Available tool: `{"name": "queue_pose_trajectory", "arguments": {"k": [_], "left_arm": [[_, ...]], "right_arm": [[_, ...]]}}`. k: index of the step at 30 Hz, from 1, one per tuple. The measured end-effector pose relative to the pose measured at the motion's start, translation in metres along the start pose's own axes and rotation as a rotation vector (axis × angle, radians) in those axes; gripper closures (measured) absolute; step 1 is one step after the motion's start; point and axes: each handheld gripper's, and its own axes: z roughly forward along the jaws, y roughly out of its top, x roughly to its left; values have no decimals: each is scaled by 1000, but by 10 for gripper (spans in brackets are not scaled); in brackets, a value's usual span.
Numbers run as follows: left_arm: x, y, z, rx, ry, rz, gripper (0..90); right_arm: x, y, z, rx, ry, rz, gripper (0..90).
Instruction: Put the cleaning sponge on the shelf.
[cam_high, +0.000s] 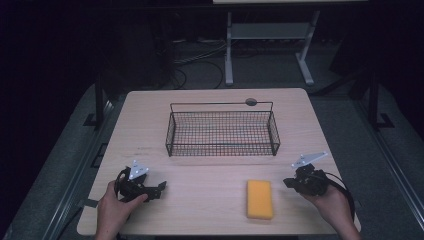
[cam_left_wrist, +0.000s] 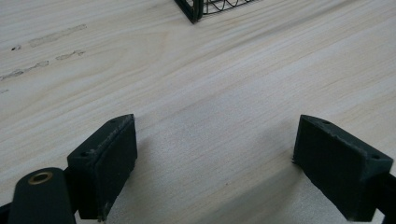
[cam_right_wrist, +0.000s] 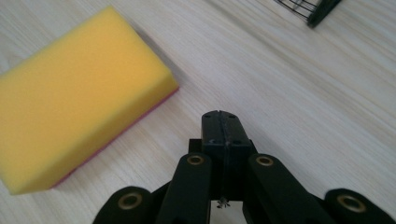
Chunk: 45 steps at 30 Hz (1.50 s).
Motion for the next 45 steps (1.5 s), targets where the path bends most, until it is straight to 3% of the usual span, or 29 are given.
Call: {"name": "queue_pose_trajectory", "arguments": {"k": [22, 45], "left_arm": [[0, 0, 0, 1, 0, 1, 127], [0, 0, 0, 1, 0, 0, 127]], "right_arm": [[19, 20, 18, 31, 49, -58, 897], [29, 35, 28, 43, 69, -91, 897]]}}
